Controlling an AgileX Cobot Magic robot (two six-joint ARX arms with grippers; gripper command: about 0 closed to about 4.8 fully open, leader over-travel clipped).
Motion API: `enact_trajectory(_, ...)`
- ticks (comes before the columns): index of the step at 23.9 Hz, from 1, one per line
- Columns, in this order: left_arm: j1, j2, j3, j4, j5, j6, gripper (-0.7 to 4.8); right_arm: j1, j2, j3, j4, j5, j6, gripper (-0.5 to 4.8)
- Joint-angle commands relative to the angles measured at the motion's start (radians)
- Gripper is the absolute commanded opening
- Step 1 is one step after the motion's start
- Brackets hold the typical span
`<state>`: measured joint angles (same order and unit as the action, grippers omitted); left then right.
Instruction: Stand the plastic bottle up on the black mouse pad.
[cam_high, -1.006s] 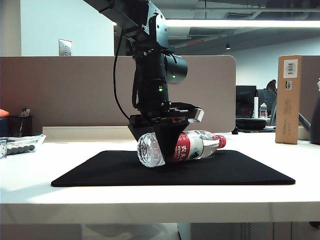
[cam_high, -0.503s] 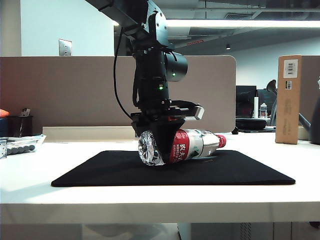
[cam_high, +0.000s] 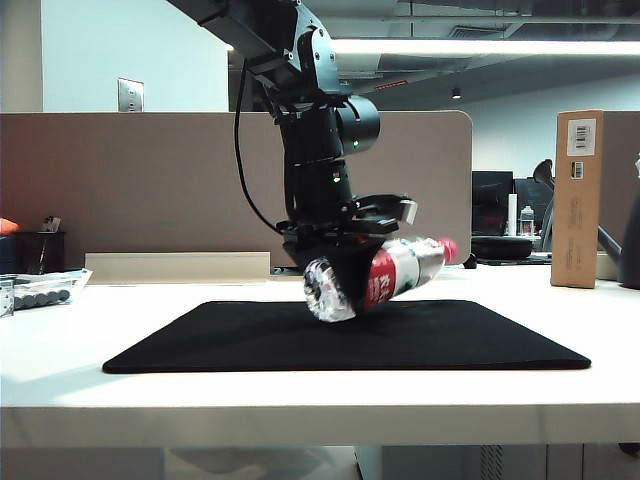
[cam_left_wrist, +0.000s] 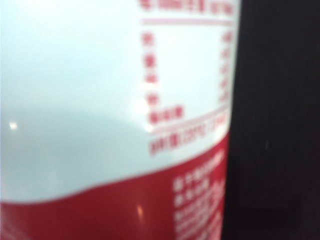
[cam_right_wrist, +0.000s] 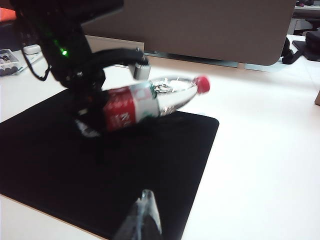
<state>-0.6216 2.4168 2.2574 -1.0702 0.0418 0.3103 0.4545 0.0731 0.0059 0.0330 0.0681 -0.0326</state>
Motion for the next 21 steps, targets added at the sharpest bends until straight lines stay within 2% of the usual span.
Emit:
enact_trajectory(1,0.003,-0.041,0.011,0.168,0.063,-0.088,-0.06,-0.001,-0.002,-0.004,0.015,0.001,-0.002,-0.05)
enact_trajectory(4,0.005,-0.04,0.01,0.352,0.12,-0.196,-0.06,-0.002,-0.002,-0.004,0.015,0.001,-0.002,-0.05)
enact_trajectory(12,0.005,-0.041,-0.074,0.673,0.179,-0.312,-0.06,-0.002,-0.003,-0.004,0.015,0.001,-0.002,-0.05)
enact_trajectory(18,-0.002,-0.041,-0.17,0.93,0.233,-0.354,-0.06,-0.003,-0.003,-0.004,0.015,0.001,-0.002,-0.05)
enact_trajectory(20,-0.002,-0.047,-0.247,1.134,0.232,-0.441,-0.06,-0.018,-0.003,-0.004,0.015,0.002,-0.002,-0.05)
enact_trajectory(21,-0.001,-0.051,-0.27,1.189,0.232,-0.458,-0.06,-0.028,-0.003,-0.004,0.015,0.001,-0.002,-0.05)
